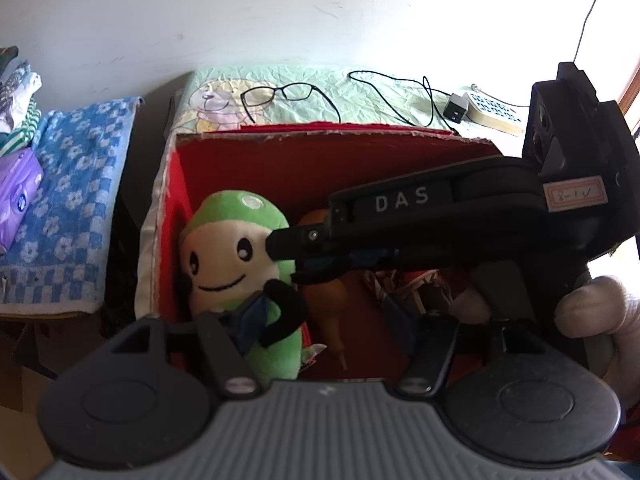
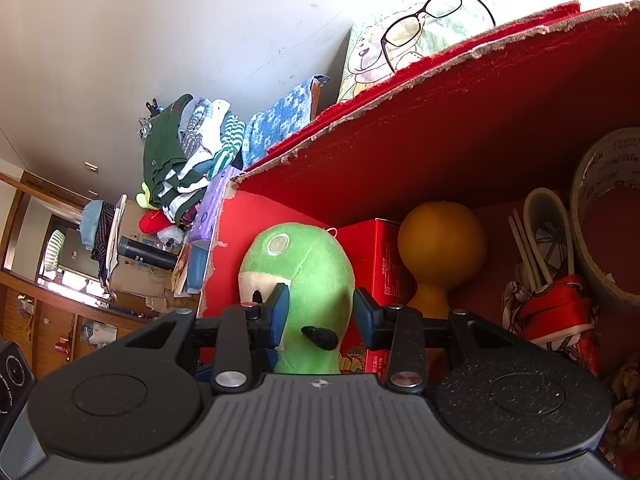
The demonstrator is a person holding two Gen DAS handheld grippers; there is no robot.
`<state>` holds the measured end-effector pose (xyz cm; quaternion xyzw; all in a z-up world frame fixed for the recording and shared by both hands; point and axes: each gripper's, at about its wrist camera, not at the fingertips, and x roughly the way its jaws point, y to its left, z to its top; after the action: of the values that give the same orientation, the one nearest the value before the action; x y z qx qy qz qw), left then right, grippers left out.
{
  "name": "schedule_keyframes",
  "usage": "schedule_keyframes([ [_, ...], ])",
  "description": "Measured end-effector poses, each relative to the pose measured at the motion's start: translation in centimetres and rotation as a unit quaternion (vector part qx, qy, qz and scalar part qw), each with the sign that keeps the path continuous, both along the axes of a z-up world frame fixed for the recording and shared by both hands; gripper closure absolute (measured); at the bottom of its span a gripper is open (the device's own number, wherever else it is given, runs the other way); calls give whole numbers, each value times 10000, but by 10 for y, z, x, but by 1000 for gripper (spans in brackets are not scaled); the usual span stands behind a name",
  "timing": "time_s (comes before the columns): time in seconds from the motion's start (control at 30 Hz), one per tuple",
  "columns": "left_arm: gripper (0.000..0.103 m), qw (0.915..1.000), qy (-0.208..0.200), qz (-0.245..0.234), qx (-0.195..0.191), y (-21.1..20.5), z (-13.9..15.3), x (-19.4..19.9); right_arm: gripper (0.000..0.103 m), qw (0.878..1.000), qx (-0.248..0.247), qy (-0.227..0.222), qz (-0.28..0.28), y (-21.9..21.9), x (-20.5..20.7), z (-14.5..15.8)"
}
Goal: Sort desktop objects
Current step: 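Lower the green-and-white plush into the red box and open the right gripper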
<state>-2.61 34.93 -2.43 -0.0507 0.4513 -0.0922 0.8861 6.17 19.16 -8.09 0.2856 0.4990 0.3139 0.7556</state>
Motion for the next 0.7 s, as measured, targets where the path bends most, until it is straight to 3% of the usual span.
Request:
schedule_keyframes([
  [0.7, 32, 9999, -94, -77, -77, 2, -3, -1, 60, 9997, -45, -183, 142, 3, -1, 2],
])
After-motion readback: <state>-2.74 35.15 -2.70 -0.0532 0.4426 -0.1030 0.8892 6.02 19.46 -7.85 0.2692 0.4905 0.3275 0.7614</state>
